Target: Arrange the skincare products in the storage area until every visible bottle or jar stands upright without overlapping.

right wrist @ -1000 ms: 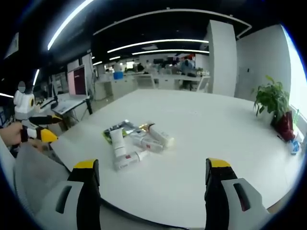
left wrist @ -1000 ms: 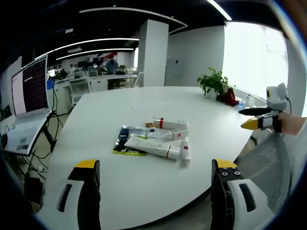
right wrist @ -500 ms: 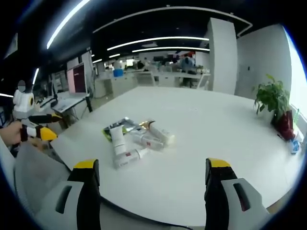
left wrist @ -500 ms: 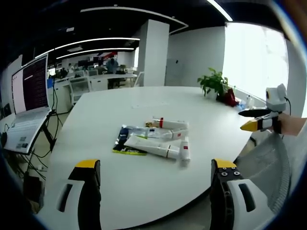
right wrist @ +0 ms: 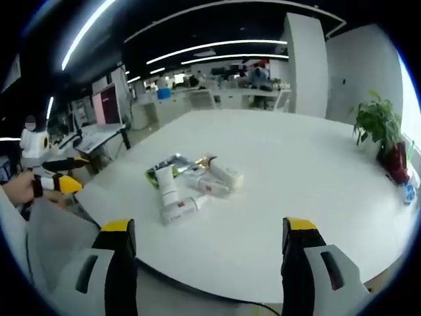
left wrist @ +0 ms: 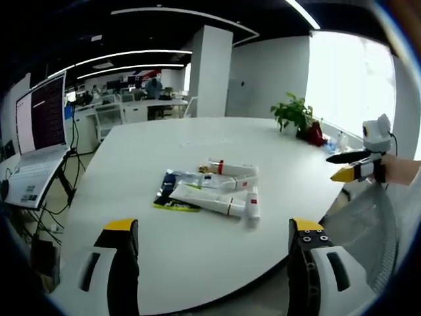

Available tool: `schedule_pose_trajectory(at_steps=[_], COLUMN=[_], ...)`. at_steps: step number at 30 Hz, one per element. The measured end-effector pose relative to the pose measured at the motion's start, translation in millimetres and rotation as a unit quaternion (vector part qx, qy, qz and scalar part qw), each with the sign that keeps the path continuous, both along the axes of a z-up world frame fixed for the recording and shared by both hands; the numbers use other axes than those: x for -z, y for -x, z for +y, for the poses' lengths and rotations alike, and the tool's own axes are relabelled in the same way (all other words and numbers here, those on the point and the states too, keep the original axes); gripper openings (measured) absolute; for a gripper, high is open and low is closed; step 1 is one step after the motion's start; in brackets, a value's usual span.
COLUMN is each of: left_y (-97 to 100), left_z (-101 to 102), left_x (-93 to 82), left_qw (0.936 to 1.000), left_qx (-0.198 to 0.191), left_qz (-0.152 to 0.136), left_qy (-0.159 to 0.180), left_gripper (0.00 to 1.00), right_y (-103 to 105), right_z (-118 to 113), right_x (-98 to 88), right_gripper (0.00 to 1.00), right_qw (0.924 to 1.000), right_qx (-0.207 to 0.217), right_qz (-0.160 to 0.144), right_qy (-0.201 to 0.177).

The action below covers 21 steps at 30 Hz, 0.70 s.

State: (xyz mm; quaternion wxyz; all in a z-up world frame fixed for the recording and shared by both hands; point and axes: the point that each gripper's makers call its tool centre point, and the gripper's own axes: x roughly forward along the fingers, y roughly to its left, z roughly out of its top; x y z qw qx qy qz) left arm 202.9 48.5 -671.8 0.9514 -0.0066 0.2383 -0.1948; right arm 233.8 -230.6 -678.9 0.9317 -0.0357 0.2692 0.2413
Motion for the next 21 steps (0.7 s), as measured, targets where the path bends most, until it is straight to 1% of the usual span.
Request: schedule_pose_trajectory(at_steps=[6, 8, 10, 13, 15, 18, 21], left_y=[0.7, 0.5, 0.1, 0.4, 0.6, 0.0, -1.2], left_z=[-0.7, 0.2, 1.4, -0.6, -1.6, 0.0, 2.6], left_x=[0.5, -0.1, 1.0, 2.1, 2.1, 1.2, 1.0], left_qw=[1.0, 0.9999, 0.9999, 0.9999, 0.9999, 0.9999, 0.9999], left_qx=[0.003, 0.001, 0.001, 0.005, 0.008, 0.004, 0.0], left_qz=[0.004, 0.003, 0.005, 0.006, 0.006, 0.004, 0.002], left_qy=[0.003, 0.01, 0.01, 0.008, 0.007, 0.01, 0.013], left_gripper=[0.86, 0.86, 0.86, 0.86, 0.86, 0.86, 0.86], right_y=[-6.0, -7.3, -8.5, -15.1, -20.3, -31.0, -37.5], right_z=[2.3, 4.7, 6.3, 8.5, 9.1, 5.9, 2.6], right_x=[0.8, 2.4, 2.3, -3.9, -10.8, -15.4, -18.3], right_gripper=[0.91, 0.91, 0.91, 0.9, 0.9, 0.89, 0.89], right_qw=[1.0, 0.9999, 0.9999, 0.9996, 0.9995, 0.9993, 0.999], right_qx=[-0.004, -0.007, -0.011, -0.02, -0.024, -0.027, -0.031], right_qz=[0.004, 0.009, 0.011, 0.008, 0.001, -0.001, -0.004], right_qy=[0.001, 0.0, 0.007, 0.017, 0.02, 0.025, 0.033])
